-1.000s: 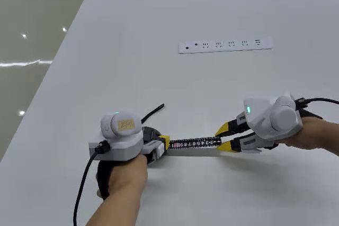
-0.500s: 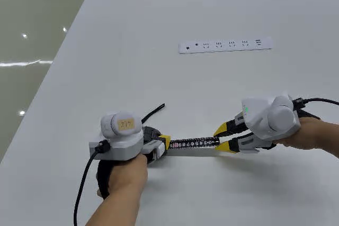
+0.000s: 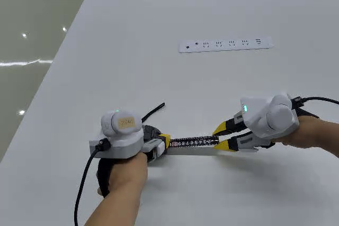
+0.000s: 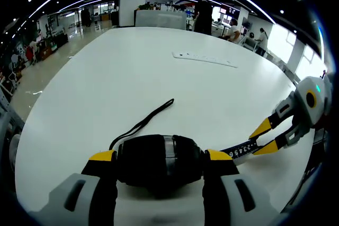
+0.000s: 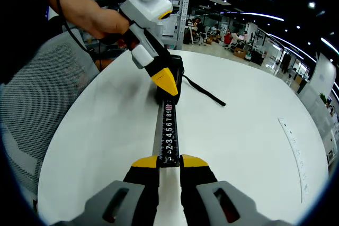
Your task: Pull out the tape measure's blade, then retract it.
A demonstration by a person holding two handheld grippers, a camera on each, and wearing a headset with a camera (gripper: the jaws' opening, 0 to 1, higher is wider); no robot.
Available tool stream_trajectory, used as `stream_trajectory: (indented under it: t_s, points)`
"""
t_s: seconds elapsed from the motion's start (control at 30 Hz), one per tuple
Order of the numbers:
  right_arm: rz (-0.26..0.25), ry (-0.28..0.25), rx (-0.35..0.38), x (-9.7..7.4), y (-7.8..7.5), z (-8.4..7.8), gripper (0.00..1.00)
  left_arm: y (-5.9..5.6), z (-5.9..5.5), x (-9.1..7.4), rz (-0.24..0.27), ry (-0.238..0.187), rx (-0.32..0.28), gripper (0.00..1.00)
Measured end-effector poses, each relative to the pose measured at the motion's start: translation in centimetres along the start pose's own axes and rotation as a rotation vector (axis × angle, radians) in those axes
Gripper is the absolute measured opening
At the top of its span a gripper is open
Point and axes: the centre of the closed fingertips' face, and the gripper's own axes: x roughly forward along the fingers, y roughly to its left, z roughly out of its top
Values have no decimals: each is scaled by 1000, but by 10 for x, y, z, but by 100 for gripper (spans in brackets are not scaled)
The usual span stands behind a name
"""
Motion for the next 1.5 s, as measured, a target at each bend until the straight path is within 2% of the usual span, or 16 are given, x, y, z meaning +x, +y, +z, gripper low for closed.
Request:
stream_trajectory:
  t_s: [1.1, 1.17, 1.33, 1.37, 1.5]
  points:
    - [7, -5, -2, 7, 3, 8, 14, -2, 0, -2, -5, -3, 3, 62]
    - [8, -5, -2, 8, 2, 8, 14, -3, 3, 2, -8, -2, 7, 62]
    - [9, -6, -3, 12, 2, 9, 14, -2, 0, -1, -10, -4, 5, 62]
    - [10, -5, -3, 12, 2, 9, 14, 2, 1, 5, -11, -4, 6, 62]
    - [9, -5, -1, 13, 3, 10, 14, 1, 0, 3, -11, -6, 8, 62]
